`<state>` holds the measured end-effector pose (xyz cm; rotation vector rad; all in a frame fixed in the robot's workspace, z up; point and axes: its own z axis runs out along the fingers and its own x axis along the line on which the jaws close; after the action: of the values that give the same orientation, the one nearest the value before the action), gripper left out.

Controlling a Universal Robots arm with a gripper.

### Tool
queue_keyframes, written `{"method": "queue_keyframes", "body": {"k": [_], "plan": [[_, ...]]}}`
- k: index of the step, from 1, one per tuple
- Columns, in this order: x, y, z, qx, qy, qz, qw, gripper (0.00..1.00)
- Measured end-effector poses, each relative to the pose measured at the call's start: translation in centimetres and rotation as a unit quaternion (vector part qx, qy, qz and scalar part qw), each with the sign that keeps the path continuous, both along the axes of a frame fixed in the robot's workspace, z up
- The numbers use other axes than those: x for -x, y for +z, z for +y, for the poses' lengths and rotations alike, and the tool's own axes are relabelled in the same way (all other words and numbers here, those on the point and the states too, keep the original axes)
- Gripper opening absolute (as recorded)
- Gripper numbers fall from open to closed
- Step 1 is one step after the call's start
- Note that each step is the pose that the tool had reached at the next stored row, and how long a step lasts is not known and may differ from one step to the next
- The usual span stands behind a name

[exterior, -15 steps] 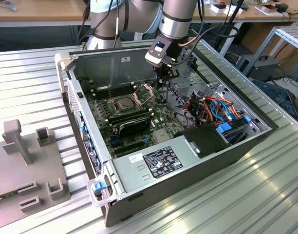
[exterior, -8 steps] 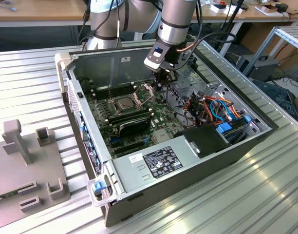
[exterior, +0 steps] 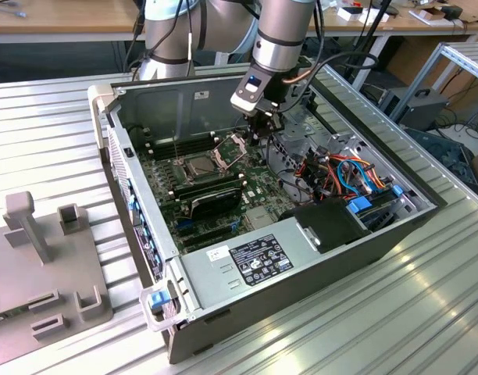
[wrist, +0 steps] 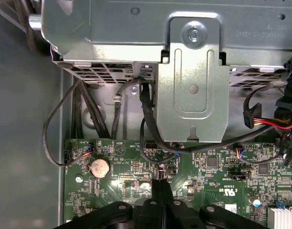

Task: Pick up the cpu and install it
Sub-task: 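Close the cpu cover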

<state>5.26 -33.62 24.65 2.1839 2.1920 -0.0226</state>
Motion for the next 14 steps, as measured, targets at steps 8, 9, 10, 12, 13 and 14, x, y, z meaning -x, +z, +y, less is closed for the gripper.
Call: {"method": "queue_keyframes", "body": {"k": [8,9,10,12,13,14], "plan": [[0.22,-0.25,0.84,0.0001,0.0,0.0,1.0,0.11],[0.23,-0.27,1.01,0.0,0.0,0.0,1.0,0.11],[0.22,-0.28,1.08,0.0001,0.0,0.0,1.0,0.11],[0.25,-0.28,1.11,0.0001,0.0,0.0,1.0,0.11],[0.25,-0.28,1.11,0.0001,0.0,0.0,1.0,0.11],[0.26,-0.28,1.12,0.0,0.0,0.0,1.0,0.11]]}}
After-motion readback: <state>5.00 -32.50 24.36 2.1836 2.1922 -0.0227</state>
